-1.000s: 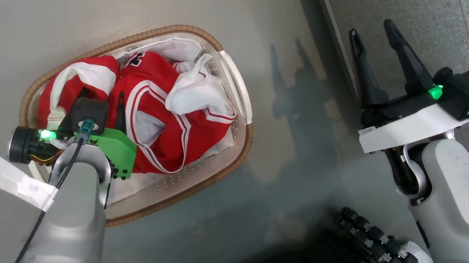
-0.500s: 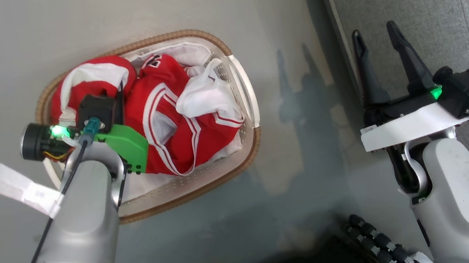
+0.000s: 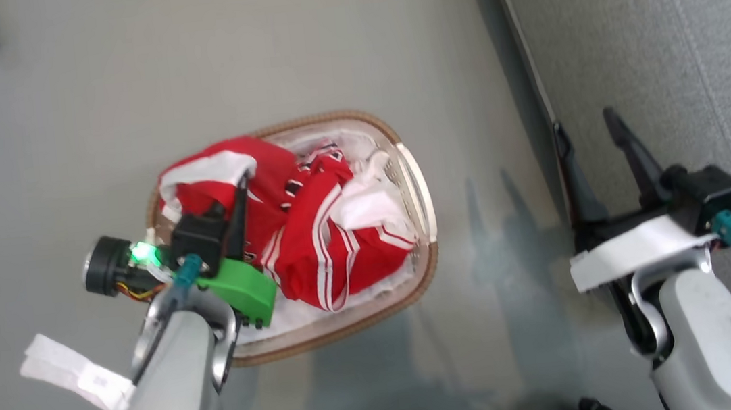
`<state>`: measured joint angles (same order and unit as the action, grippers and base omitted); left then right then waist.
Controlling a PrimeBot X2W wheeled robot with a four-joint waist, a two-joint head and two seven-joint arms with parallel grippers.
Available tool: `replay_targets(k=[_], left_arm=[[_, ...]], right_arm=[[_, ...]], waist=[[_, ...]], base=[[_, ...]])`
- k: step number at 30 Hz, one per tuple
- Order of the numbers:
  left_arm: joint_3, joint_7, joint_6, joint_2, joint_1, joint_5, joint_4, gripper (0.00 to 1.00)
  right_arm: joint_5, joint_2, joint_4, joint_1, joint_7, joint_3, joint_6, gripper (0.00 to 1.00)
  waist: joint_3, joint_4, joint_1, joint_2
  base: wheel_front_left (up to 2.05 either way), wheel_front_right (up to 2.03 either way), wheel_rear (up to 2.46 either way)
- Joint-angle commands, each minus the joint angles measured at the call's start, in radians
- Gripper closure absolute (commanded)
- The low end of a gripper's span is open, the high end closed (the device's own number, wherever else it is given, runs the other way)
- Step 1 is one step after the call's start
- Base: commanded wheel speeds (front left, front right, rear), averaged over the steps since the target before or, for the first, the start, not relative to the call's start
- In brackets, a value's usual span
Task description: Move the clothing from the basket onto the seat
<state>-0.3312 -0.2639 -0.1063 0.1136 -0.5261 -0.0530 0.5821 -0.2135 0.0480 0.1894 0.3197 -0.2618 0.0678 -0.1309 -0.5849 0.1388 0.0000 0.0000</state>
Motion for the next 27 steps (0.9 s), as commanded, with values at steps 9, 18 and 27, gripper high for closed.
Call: replay_targets(k=[9,18,27], left_arm=[[-0.088,-0.001,-0.018,0.078,0.086,0.041,-0.106,1.00],[-0.211,-0.001,-0.024,0.169,-0.012,0.019,-0.174,1.00],[-0.323,0.027,-0.025,0.281,-0.214,-0.061,-0.260,1.00]], right_arm=[[-0.013,0.004,0.052,-0.158,-0.005,0.018,0.000,0.00],[-0.008,0.004,0.071,-0.244,-0.005,0.045,0.000,0.00],[0.009,0.004,0.062,-0.238,-0.005,0.078,0.000,0.00]], waist=[[0.380,-0.085,0.0000,0.0000],[0.531,-0.083,0.0000,0.0000],[0.586,-0.070,0.0000,0.0000]], base=[[0.00,0.00,0.00],[0.00,0.00,0.00],[0.00,0.00,0.00]])
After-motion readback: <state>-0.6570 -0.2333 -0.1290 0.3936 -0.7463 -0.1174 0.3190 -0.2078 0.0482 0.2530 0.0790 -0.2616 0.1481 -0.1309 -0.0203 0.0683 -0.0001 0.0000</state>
